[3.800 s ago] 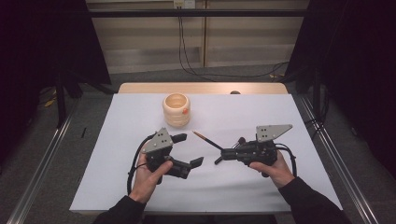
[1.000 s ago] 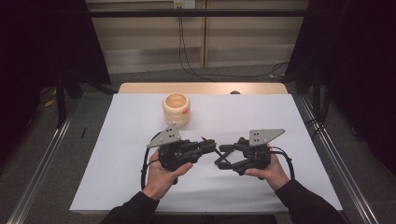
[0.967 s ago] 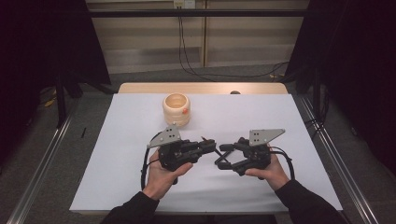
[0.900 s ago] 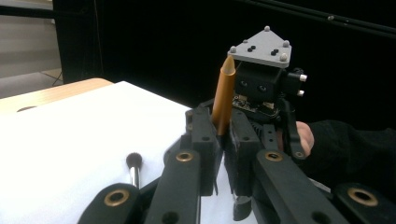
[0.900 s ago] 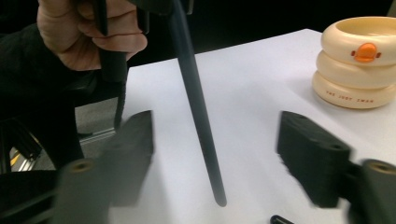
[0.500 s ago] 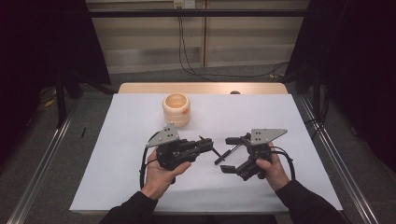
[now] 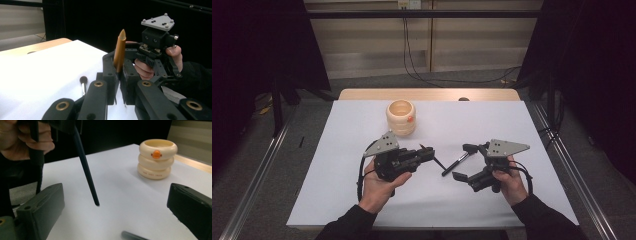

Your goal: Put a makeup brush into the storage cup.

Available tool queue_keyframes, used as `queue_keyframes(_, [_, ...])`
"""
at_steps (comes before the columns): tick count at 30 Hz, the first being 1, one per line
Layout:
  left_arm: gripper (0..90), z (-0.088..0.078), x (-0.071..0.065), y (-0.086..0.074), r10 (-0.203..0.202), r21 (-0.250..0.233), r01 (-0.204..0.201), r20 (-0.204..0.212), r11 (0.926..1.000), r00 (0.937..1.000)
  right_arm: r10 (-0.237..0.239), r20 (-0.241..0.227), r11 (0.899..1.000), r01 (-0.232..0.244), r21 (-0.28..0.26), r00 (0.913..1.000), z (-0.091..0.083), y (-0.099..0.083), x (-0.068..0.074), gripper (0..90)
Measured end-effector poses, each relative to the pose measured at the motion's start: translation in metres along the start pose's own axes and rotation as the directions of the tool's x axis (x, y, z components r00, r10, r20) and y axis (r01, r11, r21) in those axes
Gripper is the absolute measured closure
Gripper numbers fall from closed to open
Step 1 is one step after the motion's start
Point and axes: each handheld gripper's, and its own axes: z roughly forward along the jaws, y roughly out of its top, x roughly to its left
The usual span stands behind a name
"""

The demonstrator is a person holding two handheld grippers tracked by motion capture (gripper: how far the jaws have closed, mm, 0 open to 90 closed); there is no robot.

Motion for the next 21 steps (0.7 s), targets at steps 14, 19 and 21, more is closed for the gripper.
queue_keyframes(14, [84.0, -0.008, 0.007, 0.002, 0.003, 0.018, -0.002, -0.046, 0.9998, 0.9989, 0.049, 0.104, 0.999, -0.048, -0.012, 0.9934, -0.032, -0.017, 0.002, 0.8])
queue_keyframes(19, [84.0, -0.013, 0.013, 0.003, -0.005, 0.014, 0.007, -0.073, 0.9999, 0.9973, 0.052, 0.14, 0.999, -0.051, -0.015, 0.9888, -0.045, -0.024, 0.002, 0.6])
queue_keyframes(21, [84.0, -0.016, 0.016, 0.004, -0.002, 0.019, 0.004, -0.093, 0.9998, 0.9956, 0.055, 0.155, 0.998, -0.053, -0.017, 0.9865, -0.05, -0.026, 0.003, 0.6])
